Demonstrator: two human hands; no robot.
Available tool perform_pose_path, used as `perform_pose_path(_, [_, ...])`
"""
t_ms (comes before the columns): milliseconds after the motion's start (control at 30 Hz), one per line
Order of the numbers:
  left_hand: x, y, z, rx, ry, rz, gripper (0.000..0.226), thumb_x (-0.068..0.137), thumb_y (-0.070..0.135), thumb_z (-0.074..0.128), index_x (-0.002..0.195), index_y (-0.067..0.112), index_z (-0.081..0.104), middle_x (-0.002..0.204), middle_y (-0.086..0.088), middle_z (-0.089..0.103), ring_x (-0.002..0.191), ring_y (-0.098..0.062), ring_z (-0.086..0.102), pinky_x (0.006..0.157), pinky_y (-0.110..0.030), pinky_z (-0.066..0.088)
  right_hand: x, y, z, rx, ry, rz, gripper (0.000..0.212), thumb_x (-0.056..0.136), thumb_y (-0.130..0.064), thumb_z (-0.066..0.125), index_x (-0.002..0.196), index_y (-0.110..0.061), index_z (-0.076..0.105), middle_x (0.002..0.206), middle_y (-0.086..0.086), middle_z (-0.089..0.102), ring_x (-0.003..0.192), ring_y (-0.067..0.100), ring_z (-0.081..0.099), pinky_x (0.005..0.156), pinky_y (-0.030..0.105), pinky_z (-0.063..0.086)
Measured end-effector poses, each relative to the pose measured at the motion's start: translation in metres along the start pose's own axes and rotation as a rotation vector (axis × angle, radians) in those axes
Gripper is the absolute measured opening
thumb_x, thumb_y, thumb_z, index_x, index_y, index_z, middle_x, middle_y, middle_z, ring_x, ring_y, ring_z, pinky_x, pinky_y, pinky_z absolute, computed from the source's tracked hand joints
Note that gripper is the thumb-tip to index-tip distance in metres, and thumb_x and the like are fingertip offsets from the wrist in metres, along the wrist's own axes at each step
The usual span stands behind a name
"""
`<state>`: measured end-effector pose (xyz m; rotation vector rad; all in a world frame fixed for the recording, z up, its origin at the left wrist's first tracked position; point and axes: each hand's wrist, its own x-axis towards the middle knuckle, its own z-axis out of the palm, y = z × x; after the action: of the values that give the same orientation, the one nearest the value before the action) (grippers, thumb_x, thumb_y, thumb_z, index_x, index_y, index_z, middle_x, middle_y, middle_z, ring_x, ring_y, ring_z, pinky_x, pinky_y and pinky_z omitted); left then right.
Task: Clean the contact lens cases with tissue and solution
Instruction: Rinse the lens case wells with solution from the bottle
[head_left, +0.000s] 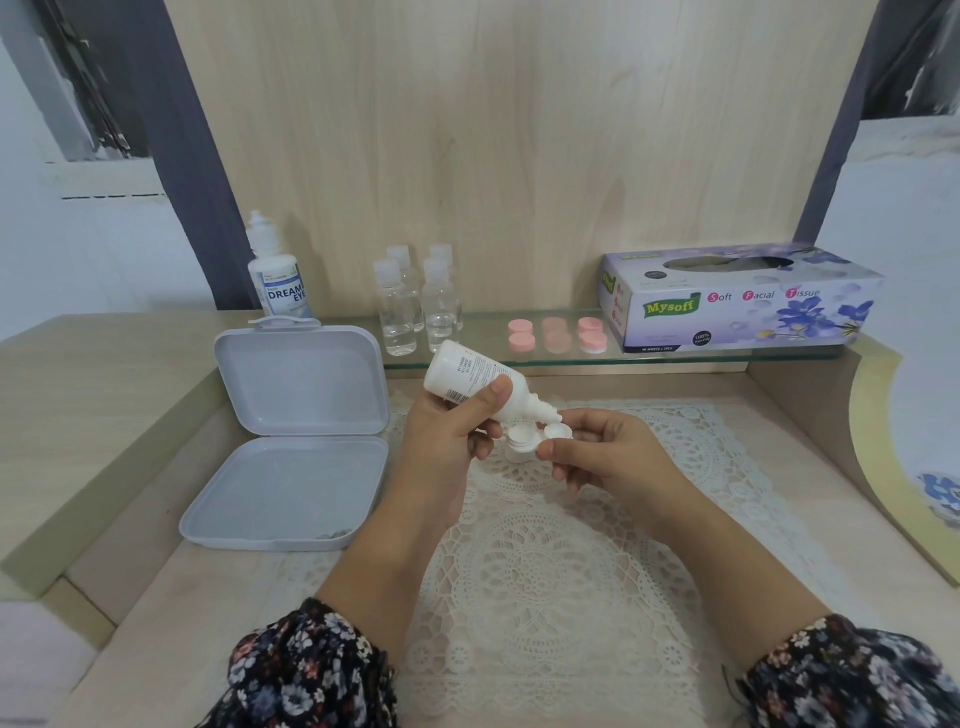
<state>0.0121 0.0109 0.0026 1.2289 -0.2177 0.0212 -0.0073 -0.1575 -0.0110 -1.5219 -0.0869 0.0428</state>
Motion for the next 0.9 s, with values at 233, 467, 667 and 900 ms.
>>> perform_pose_path(233, [-0.0006,0.0000,0.0005,-0.011,-0.020,0.005,0.021,0.075,0.024,0.073,0.089,0.012,0.064,0.070,0.000,0.064,0.054,-0.010,0.050,0.045,-0.019,0.035,-0.0001,-0.0004,-0.0005,-0.006,-0.004,0.000,0.024,0.079,0.005,0.071,0.101,-0.002,0.068,0.061,0.001,0.067,0.051,0.011,0.057,0.050,0.021,0.048])
perform_pose_path(467, [0.0000,-0.0011,0.0010,-0.004,-0.020,0.007,0.023,0.074,0.024,0.072,0.090,0.010,0.063,0.070,-0.001,0.063,0.054,-0.010,0.049,0.045,-0.019,0.035,-0.0003,-0.0002,-0.0003,-0.005,-0.004,-0.002,0.023,0.079,0.005,0.071,0.100,-0.001,0.068,0.061,0.001,0.067,0.050,0.010,0.057,0.049,0.020,0.048])
perform_pose_path(667, [0.0004,-0.0018,0.0006,0.004,-0.011,0.010,0.022,0.073,0.023,0.072,0.089,0.011,0.064,0.072,-0.001,0.065,0.055,-0.011,0.050,0.045,-0.020,0.035,-0.0002,0.0002,-0.0004,0.000,-0.006,-0.007,0.021,0.079,0.005,0.071,0.100,0.000,0.068,0.061,0.002,0.066,0.051,0.010,0.057,0.049,0.020,0.048])
perform_pose_path(900, [-0.0006,-0.0009,0.0001,0.011,-0.016,0.012,0.021,0.073,0.024,0.071,0.088,0.011,0.065,0.070,0.000,0.064,0.054,-0.010,0.049,0.045,-0.019,0.034,-0.0001,0.0006,-0.0009,-0.005,-0.006,-0.001,0.023,0.079,0.004,0.071,0.101,-0.002,0.068,0.063,0.001,0.068,0.051,0.011,0.057,0.050,0.021,0.048])
